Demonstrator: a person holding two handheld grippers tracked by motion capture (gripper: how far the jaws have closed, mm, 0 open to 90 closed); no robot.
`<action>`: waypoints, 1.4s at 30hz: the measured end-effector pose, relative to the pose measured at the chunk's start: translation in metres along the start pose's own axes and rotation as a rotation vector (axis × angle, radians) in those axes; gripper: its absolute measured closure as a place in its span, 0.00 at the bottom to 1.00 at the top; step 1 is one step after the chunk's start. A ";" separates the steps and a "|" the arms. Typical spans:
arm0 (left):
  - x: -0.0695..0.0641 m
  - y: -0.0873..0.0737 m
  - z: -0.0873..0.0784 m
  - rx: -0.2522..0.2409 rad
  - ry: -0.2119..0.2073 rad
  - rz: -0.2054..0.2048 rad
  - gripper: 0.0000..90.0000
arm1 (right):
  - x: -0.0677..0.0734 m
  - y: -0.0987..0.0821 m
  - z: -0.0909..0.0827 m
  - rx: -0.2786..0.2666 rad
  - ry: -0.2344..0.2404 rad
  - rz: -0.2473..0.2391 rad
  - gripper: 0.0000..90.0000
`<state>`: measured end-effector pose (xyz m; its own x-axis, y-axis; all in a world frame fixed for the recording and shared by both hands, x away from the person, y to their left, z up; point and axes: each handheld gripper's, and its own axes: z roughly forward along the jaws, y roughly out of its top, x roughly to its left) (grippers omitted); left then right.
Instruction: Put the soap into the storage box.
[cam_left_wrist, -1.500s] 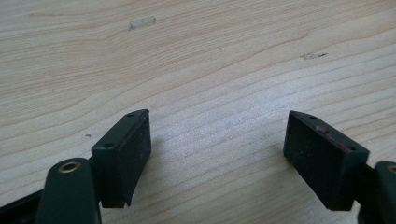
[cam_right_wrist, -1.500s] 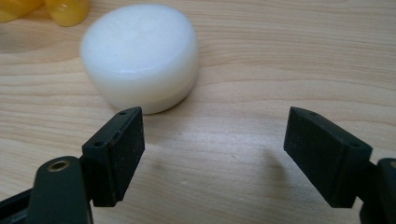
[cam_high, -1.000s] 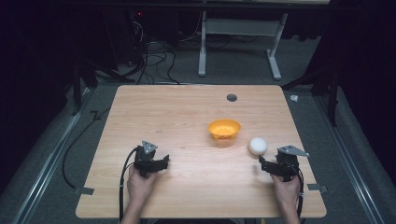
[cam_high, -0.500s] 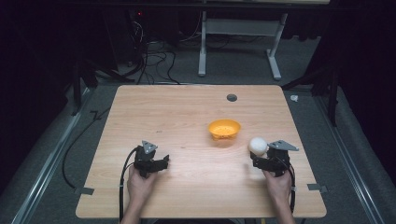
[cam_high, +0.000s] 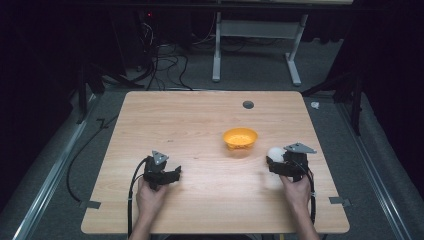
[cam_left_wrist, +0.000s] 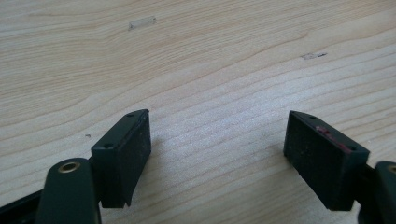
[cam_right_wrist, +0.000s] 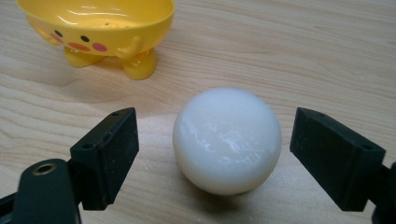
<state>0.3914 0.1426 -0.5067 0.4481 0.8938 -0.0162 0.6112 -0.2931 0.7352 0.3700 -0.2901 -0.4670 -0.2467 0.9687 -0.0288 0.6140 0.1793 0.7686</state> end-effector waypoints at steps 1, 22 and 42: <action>0.000 0.000 0.000 0.000 0.000 0.001 0.26 | 0.000 0.001 0.001 0.003 0.002 0.000 0.18; 0.000 0.000 0.000 0.000 0.000 0.000 0.26 | -0.005 0.008 0.030 0.071 -0.001 0.010 0.18; 0.000 0.000 0.000 0.000 -0.001 0.001 0.26 | -0.008 0.003 0.043 0.131 -0.010 0.002 0.25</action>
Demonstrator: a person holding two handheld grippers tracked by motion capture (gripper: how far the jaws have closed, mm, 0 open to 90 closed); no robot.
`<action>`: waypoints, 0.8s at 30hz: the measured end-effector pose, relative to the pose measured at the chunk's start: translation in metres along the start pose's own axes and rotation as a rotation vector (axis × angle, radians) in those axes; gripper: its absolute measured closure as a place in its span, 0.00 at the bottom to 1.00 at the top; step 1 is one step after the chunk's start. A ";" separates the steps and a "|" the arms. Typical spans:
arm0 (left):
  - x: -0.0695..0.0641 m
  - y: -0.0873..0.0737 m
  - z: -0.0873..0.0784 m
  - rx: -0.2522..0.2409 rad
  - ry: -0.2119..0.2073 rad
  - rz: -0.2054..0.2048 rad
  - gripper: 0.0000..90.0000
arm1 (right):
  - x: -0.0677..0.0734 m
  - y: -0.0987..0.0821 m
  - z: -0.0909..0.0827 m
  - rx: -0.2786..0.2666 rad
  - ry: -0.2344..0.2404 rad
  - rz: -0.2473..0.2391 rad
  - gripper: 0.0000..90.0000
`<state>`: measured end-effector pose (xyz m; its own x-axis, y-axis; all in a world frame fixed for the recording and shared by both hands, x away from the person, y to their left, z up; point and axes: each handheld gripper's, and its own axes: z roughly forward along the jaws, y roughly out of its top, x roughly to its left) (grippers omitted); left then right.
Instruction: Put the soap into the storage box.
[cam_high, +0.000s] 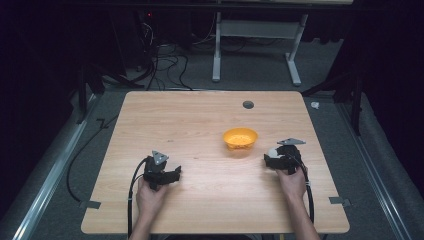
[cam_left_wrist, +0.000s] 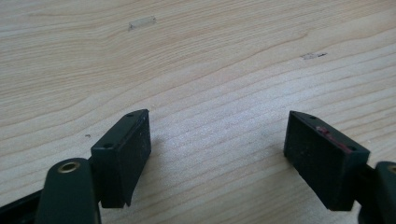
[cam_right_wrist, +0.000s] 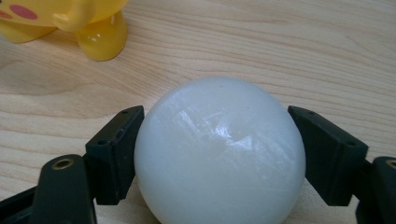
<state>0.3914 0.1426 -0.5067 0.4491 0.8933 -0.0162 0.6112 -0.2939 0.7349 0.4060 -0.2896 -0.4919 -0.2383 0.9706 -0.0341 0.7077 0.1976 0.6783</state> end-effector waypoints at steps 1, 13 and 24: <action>0.000 0.000 0.000 0.000 0.000 0.000 0.26 | 0.000 0.000 0.001 0.000 0.002 -0.001 0.26; 0.000 0.000 0.000 0.000 0.000 0.000 0.26 | 0.000 -0.001 0.001 0.003 0.002 0.000 0.27; 0.000 0.000 0.000 0.000 0.000 0.000 0.26 | 0.000 -0.001 0.001 0.001 0.005 0.002 0.27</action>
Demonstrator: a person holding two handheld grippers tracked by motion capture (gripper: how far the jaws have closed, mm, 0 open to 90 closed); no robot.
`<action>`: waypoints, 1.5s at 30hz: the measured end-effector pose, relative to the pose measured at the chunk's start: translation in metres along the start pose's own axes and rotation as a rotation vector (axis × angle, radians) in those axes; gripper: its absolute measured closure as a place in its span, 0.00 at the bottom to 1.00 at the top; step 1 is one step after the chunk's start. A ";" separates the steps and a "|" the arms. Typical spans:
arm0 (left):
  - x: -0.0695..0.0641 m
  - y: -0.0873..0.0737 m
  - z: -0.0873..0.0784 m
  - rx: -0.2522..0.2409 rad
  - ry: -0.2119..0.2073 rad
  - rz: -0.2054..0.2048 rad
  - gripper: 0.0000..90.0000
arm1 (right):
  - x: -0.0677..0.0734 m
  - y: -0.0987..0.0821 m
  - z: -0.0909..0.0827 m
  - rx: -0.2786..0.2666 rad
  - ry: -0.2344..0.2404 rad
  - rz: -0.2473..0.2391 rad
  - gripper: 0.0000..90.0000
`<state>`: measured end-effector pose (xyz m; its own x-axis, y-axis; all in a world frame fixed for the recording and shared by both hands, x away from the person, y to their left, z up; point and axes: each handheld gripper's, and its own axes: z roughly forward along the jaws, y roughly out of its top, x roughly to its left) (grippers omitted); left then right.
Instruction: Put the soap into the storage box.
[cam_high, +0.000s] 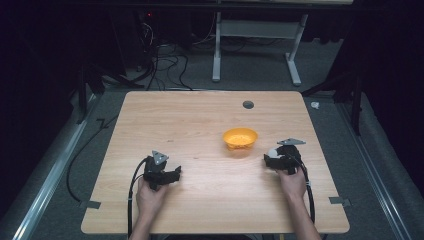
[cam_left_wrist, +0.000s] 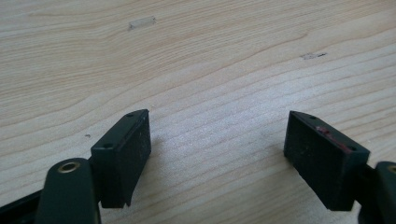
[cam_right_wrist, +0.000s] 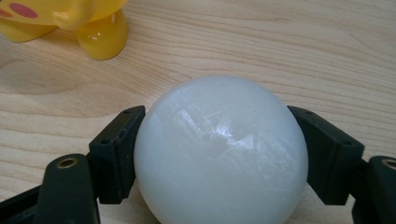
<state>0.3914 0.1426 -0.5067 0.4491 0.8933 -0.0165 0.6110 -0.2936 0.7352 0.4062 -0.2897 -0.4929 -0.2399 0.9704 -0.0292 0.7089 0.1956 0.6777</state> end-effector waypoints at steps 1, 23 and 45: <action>0.000 0.000 0.000 0.000 0.000 0.000 0.26 | 0.000 0.000 0.000 0.001 0.000 -0.001 0.27; 0.000 0.000 0.000 0.000 0.000 0.000 0.26 | 0.001 0.001 -0.005 -0.005 0.011 -0.001 0.27; 0.000 0.000 0.000 0.000 0.001 0.001 0.26 | 0.007 0.003 -0.020 -0.046 0.057 -0.001 0.27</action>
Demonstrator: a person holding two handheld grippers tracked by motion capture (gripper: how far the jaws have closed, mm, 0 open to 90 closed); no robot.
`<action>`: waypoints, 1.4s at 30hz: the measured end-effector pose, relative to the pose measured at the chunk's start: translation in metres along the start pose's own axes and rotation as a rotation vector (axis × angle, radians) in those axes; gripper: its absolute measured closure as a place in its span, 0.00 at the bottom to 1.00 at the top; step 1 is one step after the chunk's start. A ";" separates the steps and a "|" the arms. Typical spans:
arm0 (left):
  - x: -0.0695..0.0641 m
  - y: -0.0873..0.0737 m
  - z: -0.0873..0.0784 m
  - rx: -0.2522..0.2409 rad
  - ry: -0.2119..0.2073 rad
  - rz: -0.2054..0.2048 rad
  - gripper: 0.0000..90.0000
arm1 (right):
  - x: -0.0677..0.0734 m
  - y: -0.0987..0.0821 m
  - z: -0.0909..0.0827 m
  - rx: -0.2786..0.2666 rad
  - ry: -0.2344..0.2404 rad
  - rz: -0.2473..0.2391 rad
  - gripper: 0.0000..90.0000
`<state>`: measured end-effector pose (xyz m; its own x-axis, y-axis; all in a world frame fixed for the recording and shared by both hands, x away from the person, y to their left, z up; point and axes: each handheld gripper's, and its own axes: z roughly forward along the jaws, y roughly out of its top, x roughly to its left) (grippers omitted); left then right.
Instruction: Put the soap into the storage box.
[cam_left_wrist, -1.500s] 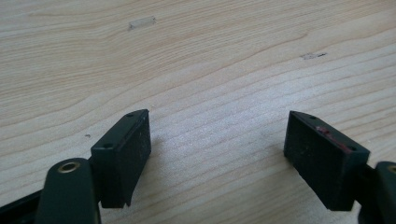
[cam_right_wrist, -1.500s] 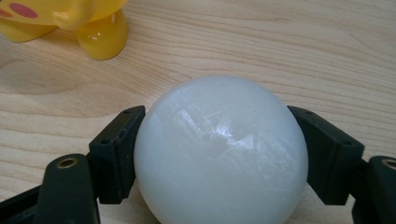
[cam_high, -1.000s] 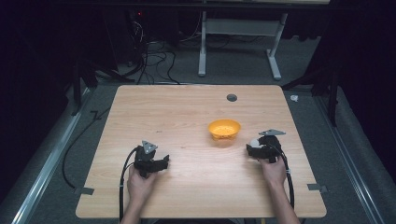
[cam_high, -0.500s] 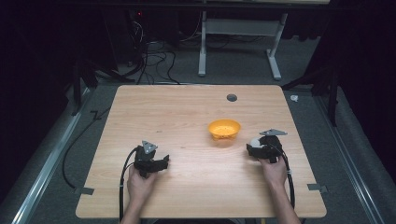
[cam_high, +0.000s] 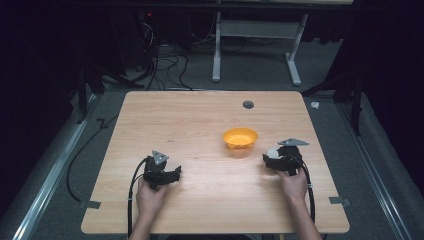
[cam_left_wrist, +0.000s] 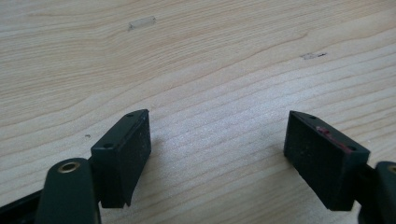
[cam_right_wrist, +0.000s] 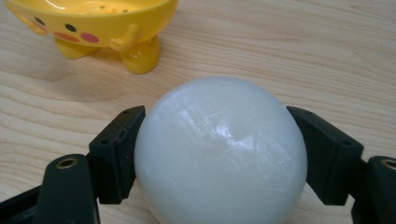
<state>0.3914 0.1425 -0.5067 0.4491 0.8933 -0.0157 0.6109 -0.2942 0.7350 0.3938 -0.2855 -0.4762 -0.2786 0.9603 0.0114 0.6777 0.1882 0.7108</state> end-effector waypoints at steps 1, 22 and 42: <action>0.000 0.000 0.000 0.000 0.000 0.000 0.26 | 0.001 0.000 -0.001 0.001 0.002 0.003 0.27; 0.000 0.000 0.000 0.000 -0.001 0.000 0.26 | 0.007 0.008 -0.010 -0.026 0.063 0.003 0.27; 0.000 0.000 0.000 0.000 -0.001 -0.001 0.26 | 0.015 0.016 -0.015 -0.043 0.105 -0.004 0.27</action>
<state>0.3914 0.1426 -0.5068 0.4492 0.8933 -0.0165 0.6110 -0.2937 0.7351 0.3900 -0.2710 -0.4537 -0.3529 0.9322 0.0808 0.6471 0.1808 0.7407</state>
